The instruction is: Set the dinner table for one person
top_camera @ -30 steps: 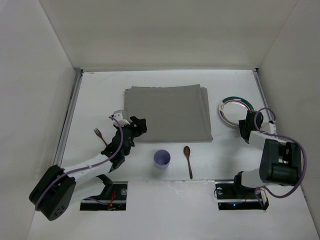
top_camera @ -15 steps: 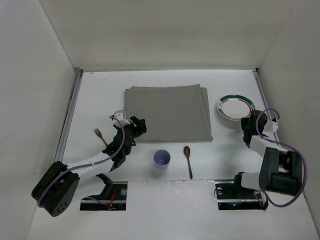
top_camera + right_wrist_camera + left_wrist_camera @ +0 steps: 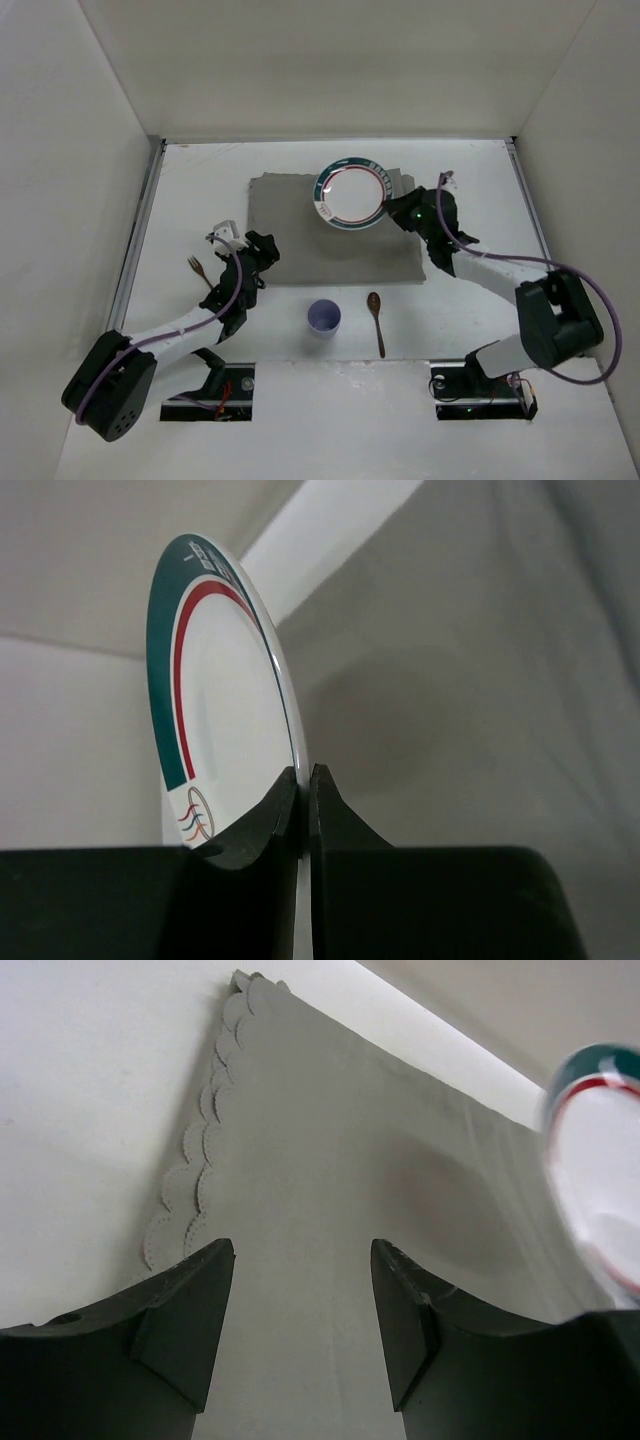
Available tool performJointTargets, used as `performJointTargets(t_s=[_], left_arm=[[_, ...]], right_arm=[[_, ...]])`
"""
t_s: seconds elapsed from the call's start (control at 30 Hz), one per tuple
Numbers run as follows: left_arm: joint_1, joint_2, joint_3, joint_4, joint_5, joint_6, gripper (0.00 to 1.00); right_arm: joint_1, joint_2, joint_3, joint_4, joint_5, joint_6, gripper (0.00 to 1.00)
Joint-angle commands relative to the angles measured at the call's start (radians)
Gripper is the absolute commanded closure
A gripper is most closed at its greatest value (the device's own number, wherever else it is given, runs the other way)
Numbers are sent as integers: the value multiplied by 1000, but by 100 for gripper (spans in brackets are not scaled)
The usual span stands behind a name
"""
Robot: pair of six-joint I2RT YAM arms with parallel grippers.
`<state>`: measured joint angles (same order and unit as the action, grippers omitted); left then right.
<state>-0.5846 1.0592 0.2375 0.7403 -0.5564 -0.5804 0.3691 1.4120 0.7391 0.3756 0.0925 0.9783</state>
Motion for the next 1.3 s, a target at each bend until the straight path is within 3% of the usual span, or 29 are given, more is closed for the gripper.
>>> performJointTargets(t_s=[0.0,0.43,0.53,0.63,0.7,0.87,0.97,1.03,1.1,1.13,1.2,1.27], left_arm=[[12,-33,-10,27,-50,10,46],[21,-35,-14,25,-74,28,45],[15,-37,-12,25,-69,28,45],[15,-44,-14,25,-73,28,45],[21,-39,-15,25,-68,22,45],[10,-47,-15,25,-73,25,45],[18,-39,-15,25,-63,17,45],[10,-38,-12,24,-62,16,45],[6,-33,-9,24,-62,16,45],[6,-25,-7,24,-62,17,46],[6,-15,-3,19,-65,17,47],[3,-16,3,5,-60,14,47]], right_arm=[[41,94,84,83,-94,-16,95],[104,372,181,63,-198,46,90],[104,374,168,46,-165,60,76],[104,338,152,-7,-139,53,48],[104,300,134,-53,-117,27,35],[122,113,46,-162,-27,-75,23],[176,-36,28,-275,27,-189,30],[254,-118,51,-380,29,-295,51],[364,-189,86,-505,29,-424,84],[427,-214,109,-577,33,-479,90],[542,-243,149,-709,68,-558,87],[631,-261,173,-797,139,-599,67]])
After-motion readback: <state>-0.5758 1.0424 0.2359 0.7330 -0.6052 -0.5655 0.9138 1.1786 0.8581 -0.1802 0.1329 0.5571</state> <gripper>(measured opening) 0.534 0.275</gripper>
